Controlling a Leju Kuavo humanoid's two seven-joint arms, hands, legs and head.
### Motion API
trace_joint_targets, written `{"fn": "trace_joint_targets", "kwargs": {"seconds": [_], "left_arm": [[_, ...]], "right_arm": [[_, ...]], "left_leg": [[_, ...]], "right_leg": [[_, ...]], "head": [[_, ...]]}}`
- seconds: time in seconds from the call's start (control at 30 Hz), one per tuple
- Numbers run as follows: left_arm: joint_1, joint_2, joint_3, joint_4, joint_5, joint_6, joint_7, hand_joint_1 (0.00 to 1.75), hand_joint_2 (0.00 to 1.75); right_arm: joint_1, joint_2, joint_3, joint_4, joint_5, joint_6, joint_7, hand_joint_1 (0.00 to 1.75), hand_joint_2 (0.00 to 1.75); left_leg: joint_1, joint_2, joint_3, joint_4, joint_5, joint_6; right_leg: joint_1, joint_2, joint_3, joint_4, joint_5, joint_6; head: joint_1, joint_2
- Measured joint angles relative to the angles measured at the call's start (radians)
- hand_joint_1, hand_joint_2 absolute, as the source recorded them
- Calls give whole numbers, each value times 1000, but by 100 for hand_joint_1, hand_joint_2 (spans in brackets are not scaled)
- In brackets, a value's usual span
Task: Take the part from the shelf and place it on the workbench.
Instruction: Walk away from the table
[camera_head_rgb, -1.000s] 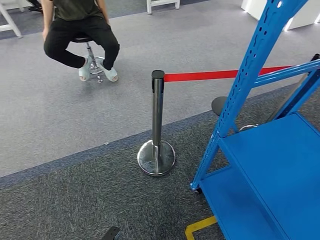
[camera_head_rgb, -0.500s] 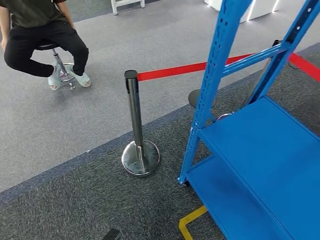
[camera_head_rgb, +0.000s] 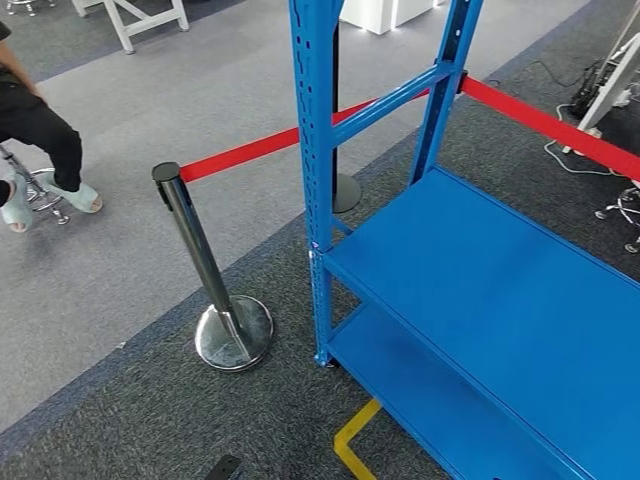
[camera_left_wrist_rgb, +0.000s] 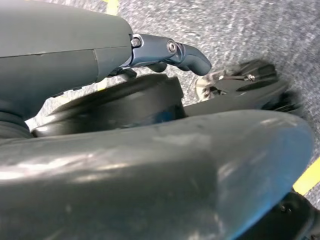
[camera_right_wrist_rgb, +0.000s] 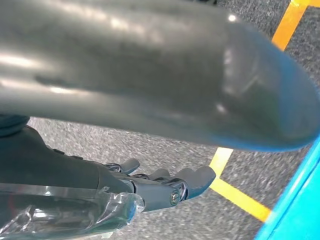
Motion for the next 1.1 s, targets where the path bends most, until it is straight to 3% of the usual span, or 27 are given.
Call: {"fn": "trace_joint_targets", "kwargs": {"seconds": [0.03, 0.07, 0.1, 0.13, 0.2, 0.23, 0.27, 0.3, 0.33, 0.37, 0.4, 0.47, 0.53, 0.6, 0.63, 0.67, 0.7, 0.77, 0.83, 0.87, 0.93, 1.0, 1.07, 1.1], "left_arm": [[-1, -1, 0, 0, 0, 1, -1, 0, 0], [-2, -3, -1, 0, 0, 2, -2, 0, 0], [-3, -4, -1, 0, -1, 3, -3, 0, 0], [-4, -5, -2, 0, -1, 5, -4, 0, 0], [-2, -7, -4, 0, -2, 9, -4, 0, 0], [0, -7, -5, 0, -3, 11, -4, 0, 0], [2, -7, -6, 0, -3, 12, -4, 0, 0], [4, -6, -7, 0, -4, 13, -4, 0, 0], [5, -6, -8, 0, -5, 14, -3, 0, 0], [6, -5, -8, 0, -6, 14, -3, 0, 0], [7, -5, -9, 0, -8, 15, -3, 0, 0], [9, -4, -11, 0, -9, 15, -2, 0, 0], [10, -3, -12, 0, -10, 15, -1, 0, 0], [10, -2, -14, 0, -14, 16, 0, 0, 0], [10, -2, -16, 0, -21, 16, 1, 0, 0], [10, -1, -20, 0, -32, 16, 2, 0, 0], [9, -1, -26, 0, -47, 16, 3, 0, 0], [6, -1, -41, 0, -69, 16, 2, 0, 0], [6, -1, -52, 0, -78, 16, 2, 0, 0], [6, -1, -55, 0, -77, 16, 2, 0, 0], [6, -1, -59, 0, -69, 16, 3, 0, 0], [5, -1, -60, 0, -66, 16, 5, 0, 0], [3, -2, -65, 0, -83, 16, 10, 0, 0], [2, -3, -70, 0, -94, 16, 12, 0, 0]], "right_arm": [[1, 0, 0, 0, 0, -2, 0, 0, 0], [2, 0, 1, 0, -1, -5, 2, 0, 0], [4, -1, 0, 0, -1, -8, 6, 0, 0], [6, -1, 0, -1, -2, -12, 12, 0, 0], [7, -2, 0, -1, -5, -19, 22, 0, 0], [6, -2, 1, -1, -6, -21, 24, 0, 0], [5, -2, 1, -1, -7, -22, 25, 0, 0], [5, -2, 2, -1, -7, -22, 25, 0, 0], [5, -2, 2, -1, -5, -21, 25, 0, 0], [6, -2, 3, -1, -2, -20, 25, 0, 0], [6, -2, 4, -1, 4, -18, 24, 0, 0], [5, -3, 10, -1, 13, -15, 23, 0, 0], [4, -3, 17, -1, 16, -13, 21, 0, 0], [5, -3, 20, -1, 16, -5, 21, 0, 0], [5, -3, 20, -1, 14, 2, 21, 0, 0], [5, -2, 20, -1, 10, 9, 21, 0, 0], [5, -2, 20, -1, 6, 17, 21, 0, 0], [4, -2, 20, 0, -2, 25, 21, 0, 0], [4, -2, 19, 2, -7, 29, 21, 0, 0], [4, -2, 18, 2, -8, 30, 21, 0, 0], [5, -2, 17, 3, -8, 33, 21, 0, 0], [4, -2, 16, 3, -6, 34, 22, 0, 0], [5, -2, 17, 3, 0, 33, 23, 0, 0], [6, -3, 17, 3, 4, 32, 24, 0, 0]], "left_leg": [[2, -15, 12, -31, 6, 4], [1, -15, 15, -42, 4, 10], [2, -4, 14, -42, 5, 16], [2, 7, 15, -45, 7, 24], [4, 33, 17, -49, 11, 38], [2, 47, 17, -50, 10, 42], [1, 61, 18, -50, 9, 45], [-1, 76, 18, -50, 8, 46], [-2, 91, 20, -50, 6, 46], [-2, 105, 22, -50, 4, 45], [-2, 119, 25, -50, 1, 44], [-6, 142, 35, -49, -7, 36], [-13, 159, 45, -48, -14, 26], [-15, 177, 51, -50, -16, 17], [-13, 176, 53, -51, -19, 11], [-11, 160, 51, -42, -29, 5], [-9, 136, 38, -13, -50, -1], [-6, 87, -17, 103, -112, -8], [-6, 76, -77, 218, -150, -11], [-5, 74, -88, 232, -140, -11], [-1, 60, -58, 153, -73, -9], [8, 9, -4, 24, -13, -9], [12, -23, 19, -35, 1, -3], [11, -16, 20, -39, 0, 3]], "right_leg": [[1, 12, -4, -1, 1, 6], [1, 22, -8, -3, 3, 12], [-1, 31, -12, -8, 6, 19], [0, 21, -15, -6, 4, 23], [3, -38, -41, 47, -31, 30], [5, -77, -67, 104, -65, 32], [5, -100, -99, 172, -101, 35], [4, -110, -127, 234, -127, 37], [4, -114, -143, 269, -137, 39], [4, -117, -138, 267, -126, 40], [4, -123, -114, 224, -100, 40], [5, -167, -35, 88, -39, 37], [7, -200, 9, 10, -13, 27], [8, -184, 10, 2, -11, 14], [7, -172, 9, 1, -9, 8], [5, -159, 8, -2, -7, 2], [2, -146, 8, -4, -4, -3], [-1, -121, 6, -5, -1, -11], [-2, -92, 4, -5, 0, -13], [-2, -75, 4, -5, 1, -13], [-5, -41, 4, -5, 3, -9], [-5, -10, 0, -2, 6, 2], [-5, 13, -9, -2, 9, 15], [-7, 24, -14, -6, 13, 23]], "head": [[-1, 0], [-1, 0], [0, 0], [0, 0], [6, 0], [9, 0], [11, 0], [11, 0], [11, 0], [11, 0], [11, 0], [12, 0], [11, 0], [9, 0], [9, 0], [8, 0], [6, 0], [2, 0], [2, 0], [2, 0], [2, 0], [0, 0], [-4, 0], [-4, 0]]}}
